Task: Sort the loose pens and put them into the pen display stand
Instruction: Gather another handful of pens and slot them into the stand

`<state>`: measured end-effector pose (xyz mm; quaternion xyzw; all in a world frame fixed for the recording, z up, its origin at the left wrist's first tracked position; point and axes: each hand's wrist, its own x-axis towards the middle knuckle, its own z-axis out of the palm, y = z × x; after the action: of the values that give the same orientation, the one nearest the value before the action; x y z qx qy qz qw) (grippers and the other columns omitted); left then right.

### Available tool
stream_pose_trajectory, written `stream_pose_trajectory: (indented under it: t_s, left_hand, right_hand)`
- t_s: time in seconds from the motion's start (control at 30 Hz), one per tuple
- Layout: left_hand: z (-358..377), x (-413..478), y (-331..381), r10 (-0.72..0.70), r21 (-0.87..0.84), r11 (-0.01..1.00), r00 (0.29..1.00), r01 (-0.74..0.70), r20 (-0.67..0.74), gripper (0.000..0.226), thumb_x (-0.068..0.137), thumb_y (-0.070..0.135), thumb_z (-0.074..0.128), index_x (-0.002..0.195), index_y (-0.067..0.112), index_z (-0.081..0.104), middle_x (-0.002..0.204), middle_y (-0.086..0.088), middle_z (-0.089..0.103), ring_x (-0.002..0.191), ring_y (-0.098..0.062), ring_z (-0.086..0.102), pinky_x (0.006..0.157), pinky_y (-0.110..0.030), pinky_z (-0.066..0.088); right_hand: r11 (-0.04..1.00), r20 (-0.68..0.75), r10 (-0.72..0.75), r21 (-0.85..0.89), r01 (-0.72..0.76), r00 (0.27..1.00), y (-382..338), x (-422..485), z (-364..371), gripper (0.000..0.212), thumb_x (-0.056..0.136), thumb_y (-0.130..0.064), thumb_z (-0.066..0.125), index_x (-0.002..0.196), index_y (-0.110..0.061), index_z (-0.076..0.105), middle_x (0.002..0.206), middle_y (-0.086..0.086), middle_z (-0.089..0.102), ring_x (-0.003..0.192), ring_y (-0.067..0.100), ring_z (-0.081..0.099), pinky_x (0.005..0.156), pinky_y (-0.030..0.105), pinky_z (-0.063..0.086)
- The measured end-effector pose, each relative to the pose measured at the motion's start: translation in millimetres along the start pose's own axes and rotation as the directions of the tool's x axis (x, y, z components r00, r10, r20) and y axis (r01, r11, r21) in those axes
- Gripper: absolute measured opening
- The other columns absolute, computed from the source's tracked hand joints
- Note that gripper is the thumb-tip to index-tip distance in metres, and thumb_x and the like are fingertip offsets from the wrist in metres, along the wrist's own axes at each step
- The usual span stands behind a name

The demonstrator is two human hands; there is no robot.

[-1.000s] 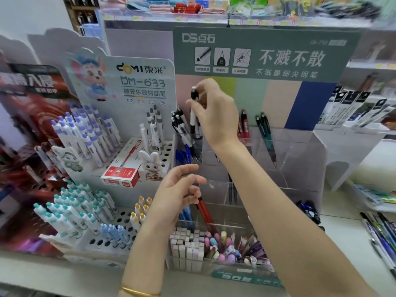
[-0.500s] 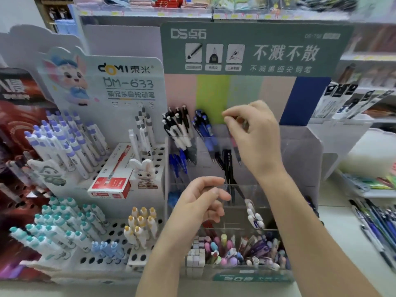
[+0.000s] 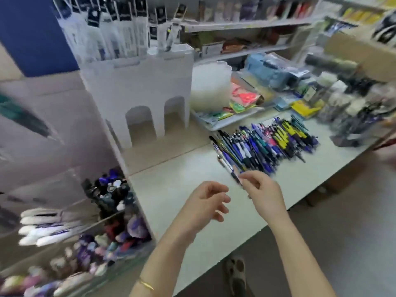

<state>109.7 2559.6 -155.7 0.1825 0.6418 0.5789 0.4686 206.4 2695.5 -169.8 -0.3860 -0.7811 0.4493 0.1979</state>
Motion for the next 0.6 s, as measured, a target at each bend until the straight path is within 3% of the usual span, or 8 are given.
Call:
stream_pose_trajectory:
  t_s: [0.13, 0.27, 0.33, 0.47, 0.6]
  left_hand:
    - [49, 96, -31, -0.047, 0.117, 0.989, 0.949, 0.087, -0.311, 0.021, 0.098, 0.01, 0.045, 0.117, 0.011, 0.052, 0.099, -0.001, 0.056, 0.08, -0.014, 0.058, 0.067, -0.029, 0.052]
    - [84, 167, -46, -0.005, 0.287, 0.936, 0.827, 0.201, -0.562, 0.037, 0.094, 0.007, 0.043, 0.131, 0.004, 0.045, 0.118, -0.011, 0.05, 0.104, -0.028, 0.054, 0.091, -0.04, 0.048]
    - [97, 188, -45, 0.036, 0.355, 0.901, 0.771, 0.251, -0.636, 0.039, 0.093, 0.005, 0.046, 0.132, 0.005, 0.043, 0.124, -0.013, 0.046, 0.111, -0.03, 0.05, 0.094, -0.038, 0.044]
    - [113, 208, -45, 0.144, 0.467, 0.823, 0.679, 0.322, -0.72, 0.044, 0.088, -0.001, 0.047, 0.132, 0.008, 0.043, 0.122, -0.011, 0.045, 0.105, -0.03, 0.05, 0.083, -0.037, 0.043]
    - [115, 220, -43, 0.158, 0.451, 0.828, 0.633, 0.333, -0.758, 0.042, 0.092, 0.005, 0.049, 0.134, 0.007, 0.042, 0.122, -0.012, 0.045, 0.107, -0.03, 0.049, 0.087, -0.035, 0.042]
  right_hand:
    - [1.0, 0.073, 0.03, -0.002, -0.03, 0.997, 44, 67, -36, 0.016, 0.094, -0.01, 0.055, 0.097, -0.023, 0.065, 0.086, -0.011, 0.064, 0.076, 0.004, 0.057, 0.068, 0.022, 0.045]
    - [0.999, 0.183, 0.034, -0.015, -0.032, 0.982, 72, 124, -72, 0.018, 0.092, -0.007, 0.056, 0.096, -0.021, 0.067, 0.083, -0.003, 0.066, 0.067, 0.012, 0.058, 0.062, 0.025, 0.045]
    - [0.999, 0.258, 0.032, -0.028, -0.026, 0.966, 79, 151, -83, 0.019, 0.093, -0.008, 0.054, 0.097, -0.022, 0.066, 0.086, -0.003, 0.066, 0.074, 0.012, 0.059, 0.064, 0.021, 0.044]
    - [1.0, 0.332, 0.005, -0.027, 0.004, 0.943, 82, 195, -87, 0.02, 0.093, -0.007, 0.054, 0.097, -0.023, 0.065, 0.088, -0.005, 0.066, 0.076, 0.009, 0.059, 0.069, 0.018, 0.046]
    - [1.0, 0.393, -0.019, 0.01, 0.017, 0.919, 81, 218, -79, 0.022, 0.092, -0.007, 0.052, 0.096, -0.024, 0.065, 0.083, 0.0, 0.066, 0.071, 0.013, 0.059, 0.071, 0.032, 0.051]
